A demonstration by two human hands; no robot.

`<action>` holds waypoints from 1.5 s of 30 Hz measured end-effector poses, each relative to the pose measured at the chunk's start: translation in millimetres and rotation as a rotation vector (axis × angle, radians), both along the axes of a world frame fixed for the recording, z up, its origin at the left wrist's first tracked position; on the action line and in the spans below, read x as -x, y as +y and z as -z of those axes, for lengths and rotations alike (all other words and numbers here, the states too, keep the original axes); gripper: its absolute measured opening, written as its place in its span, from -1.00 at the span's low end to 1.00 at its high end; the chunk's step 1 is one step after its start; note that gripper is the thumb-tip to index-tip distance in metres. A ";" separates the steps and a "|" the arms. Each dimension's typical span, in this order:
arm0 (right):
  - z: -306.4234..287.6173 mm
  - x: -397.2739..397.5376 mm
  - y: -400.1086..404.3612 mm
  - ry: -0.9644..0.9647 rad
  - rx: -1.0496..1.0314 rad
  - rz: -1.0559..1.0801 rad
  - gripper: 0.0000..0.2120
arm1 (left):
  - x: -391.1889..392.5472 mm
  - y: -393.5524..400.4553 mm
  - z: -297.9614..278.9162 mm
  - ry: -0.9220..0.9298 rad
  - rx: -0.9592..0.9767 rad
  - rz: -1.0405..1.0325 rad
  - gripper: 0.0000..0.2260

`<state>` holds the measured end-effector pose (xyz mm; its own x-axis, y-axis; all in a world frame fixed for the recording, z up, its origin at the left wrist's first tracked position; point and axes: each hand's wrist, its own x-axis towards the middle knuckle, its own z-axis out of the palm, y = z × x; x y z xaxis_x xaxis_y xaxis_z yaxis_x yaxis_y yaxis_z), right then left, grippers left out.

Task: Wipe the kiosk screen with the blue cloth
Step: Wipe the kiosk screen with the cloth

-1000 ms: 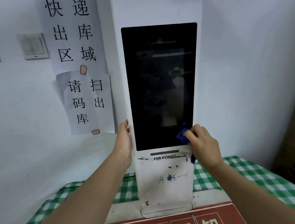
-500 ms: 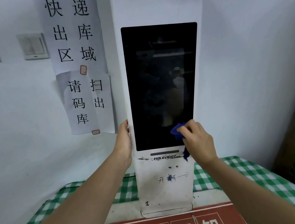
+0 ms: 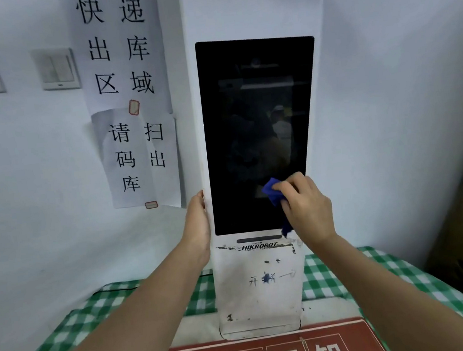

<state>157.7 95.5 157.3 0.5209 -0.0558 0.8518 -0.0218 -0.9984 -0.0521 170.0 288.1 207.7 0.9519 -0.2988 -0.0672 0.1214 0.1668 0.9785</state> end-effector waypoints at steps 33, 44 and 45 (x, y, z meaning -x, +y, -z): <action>29.2 -4.5 15.8 0.072 0.146 -0.102 -0.73 | 3.4 9.1 0.6 0.063 -0.038 0.007 -0.64; 38.9 -18.7 18.0 0.057 0.242 -0.096 -0.43 | 0.0 7.0 2.9 0.025 -0.047 -0.001 -0.64; 46.2 -16.4 17.3 0.097 0.263 -0.104 -0.46 | -0.1 7.8 2.9 0.024 -0.045 -0.004 -0.64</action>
